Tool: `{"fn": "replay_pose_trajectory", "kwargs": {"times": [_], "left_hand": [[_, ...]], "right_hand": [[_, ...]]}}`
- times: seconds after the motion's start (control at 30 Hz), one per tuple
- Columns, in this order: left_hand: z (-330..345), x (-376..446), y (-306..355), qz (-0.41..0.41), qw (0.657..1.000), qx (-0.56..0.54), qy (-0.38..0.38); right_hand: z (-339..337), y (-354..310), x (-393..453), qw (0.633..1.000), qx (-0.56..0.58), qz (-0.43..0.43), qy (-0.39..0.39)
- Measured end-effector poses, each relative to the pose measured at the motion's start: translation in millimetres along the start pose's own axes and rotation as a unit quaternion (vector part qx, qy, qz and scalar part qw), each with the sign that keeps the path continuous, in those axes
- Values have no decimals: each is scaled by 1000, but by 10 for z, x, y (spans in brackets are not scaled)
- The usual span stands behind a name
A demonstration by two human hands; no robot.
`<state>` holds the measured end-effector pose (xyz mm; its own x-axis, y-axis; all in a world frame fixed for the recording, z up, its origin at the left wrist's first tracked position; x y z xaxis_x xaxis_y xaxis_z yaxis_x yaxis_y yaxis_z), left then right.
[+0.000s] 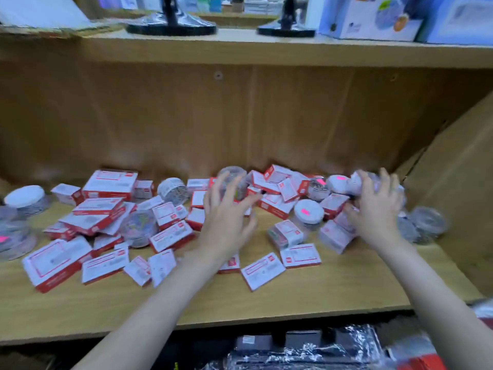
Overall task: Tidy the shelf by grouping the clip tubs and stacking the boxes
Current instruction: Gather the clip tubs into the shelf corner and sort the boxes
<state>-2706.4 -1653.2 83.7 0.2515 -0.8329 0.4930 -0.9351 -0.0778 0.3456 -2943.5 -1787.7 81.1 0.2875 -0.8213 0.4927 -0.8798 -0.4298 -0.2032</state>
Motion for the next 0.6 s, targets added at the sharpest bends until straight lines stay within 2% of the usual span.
{"fn": "replay_pose_trajectory", "kwargs": {"times": [0.1, 0.17, 0.2, 0.37, 0.43, 0.5, 0.6], "left_hand": [[275, 118, 450, 5, 999, -31, -19], [488, 141, 678, 18, 998, -39, -42], [589, 151, 775, 25, 997, -42, -60], [861, 183, 1062, 51, 987, -77, -134], [870, 204, 1108, 55, 983, -89, -148], [882, 245, 1123, 47, 979, -110, -163], [939, 284, 1191, 45, 969, -150, -192]], "right_hand": [[-99, 612, -8, 992, -2, 95, -86], [-54, 818, -13, 985, 5, 70, -155], [-31, 872, 0, 985, 4, 51, -162], [-80, 879, 90, 992, 16, 91, -86], [-154, 880, 69, 990, 86, 102, -44], [-259, 863, 13, 978, 193, 74, -18], [-375, 759, -73, 961, 269, -10, -59]]}}
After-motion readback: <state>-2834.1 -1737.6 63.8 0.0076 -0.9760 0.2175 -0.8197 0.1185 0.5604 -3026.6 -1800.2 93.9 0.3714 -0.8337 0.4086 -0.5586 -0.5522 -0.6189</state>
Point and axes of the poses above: each hand's wrist, its own x-axis towards the middle knuckle, its own z-axis out of the palm, y = z × x, the point moved 4 cm from there along x, towards the middle knuckle, and after that the axes turned 8 degrees about -z, right-handed, at the moved point
